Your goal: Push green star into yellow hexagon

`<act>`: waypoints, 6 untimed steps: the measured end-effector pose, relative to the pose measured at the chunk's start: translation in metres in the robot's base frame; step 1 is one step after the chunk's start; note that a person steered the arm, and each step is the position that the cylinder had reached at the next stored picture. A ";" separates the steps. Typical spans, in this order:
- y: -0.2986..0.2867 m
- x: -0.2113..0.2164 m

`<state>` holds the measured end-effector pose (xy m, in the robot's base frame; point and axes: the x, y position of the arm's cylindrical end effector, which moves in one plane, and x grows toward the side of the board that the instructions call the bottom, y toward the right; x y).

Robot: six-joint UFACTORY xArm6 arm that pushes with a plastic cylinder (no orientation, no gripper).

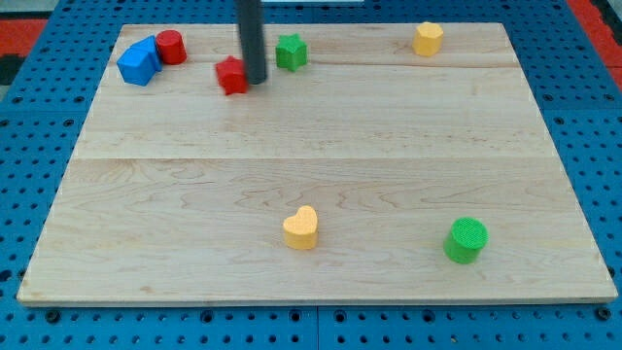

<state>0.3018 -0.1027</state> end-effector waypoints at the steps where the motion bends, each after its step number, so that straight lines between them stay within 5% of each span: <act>1: -0.048 -0.002; 3: -0.007 -0.055; 6: 0.140 -0.055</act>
